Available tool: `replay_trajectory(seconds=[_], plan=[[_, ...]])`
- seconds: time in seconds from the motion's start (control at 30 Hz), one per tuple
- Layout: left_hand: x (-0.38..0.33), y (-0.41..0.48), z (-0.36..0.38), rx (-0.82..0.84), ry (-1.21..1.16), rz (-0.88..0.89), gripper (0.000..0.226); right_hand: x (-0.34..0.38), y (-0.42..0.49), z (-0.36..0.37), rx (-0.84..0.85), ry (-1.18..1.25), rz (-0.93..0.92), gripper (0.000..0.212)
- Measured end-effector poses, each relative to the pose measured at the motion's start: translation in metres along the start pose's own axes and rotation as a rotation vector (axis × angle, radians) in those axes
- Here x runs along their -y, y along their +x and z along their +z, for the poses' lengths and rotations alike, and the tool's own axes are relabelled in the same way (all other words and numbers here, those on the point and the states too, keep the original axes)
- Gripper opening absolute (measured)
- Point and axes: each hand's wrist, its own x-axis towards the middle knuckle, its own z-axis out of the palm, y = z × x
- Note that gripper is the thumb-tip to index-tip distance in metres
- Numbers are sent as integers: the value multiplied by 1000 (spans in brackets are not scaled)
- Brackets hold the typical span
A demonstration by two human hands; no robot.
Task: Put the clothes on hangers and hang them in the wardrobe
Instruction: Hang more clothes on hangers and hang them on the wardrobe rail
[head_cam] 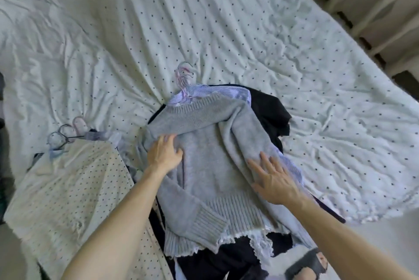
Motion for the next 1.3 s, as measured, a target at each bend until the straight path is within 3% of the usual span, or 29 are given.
replay_trajectory(seconds=[0.17,0.43,0.6,0.7,0.83,0.93,1.03,1.17,1.3], plan=[[26,85,-6,-90,-34,-48,67,4,39,34,110,-129,74,87],[35,116,-4,120,138,-154,68,2,45,30,184,-139,90,88],[37,101,-8,17,99,-89,38,3,41,5,252,-63,85,81],[23,63,-3,-32,-53,-65,38,9,27,-17,263,157,115,71],[0,-17,9,-171,-155,-21,39,16,-18,-50,155,520,212,55],[-36,-84,18,-75,-266,40,37,13,-66,-60,67,780,248,53],[-80,-141,29,-8,-180,245,38,11,-118,-64,-38,968,258,42],[-149,-214,40,-24,-170,484,31,12,-198,-65,-165,1112,208,34],[-208,-294,52,16,-171,642,30,-14,-276,-55,-401,1163,195,32]])
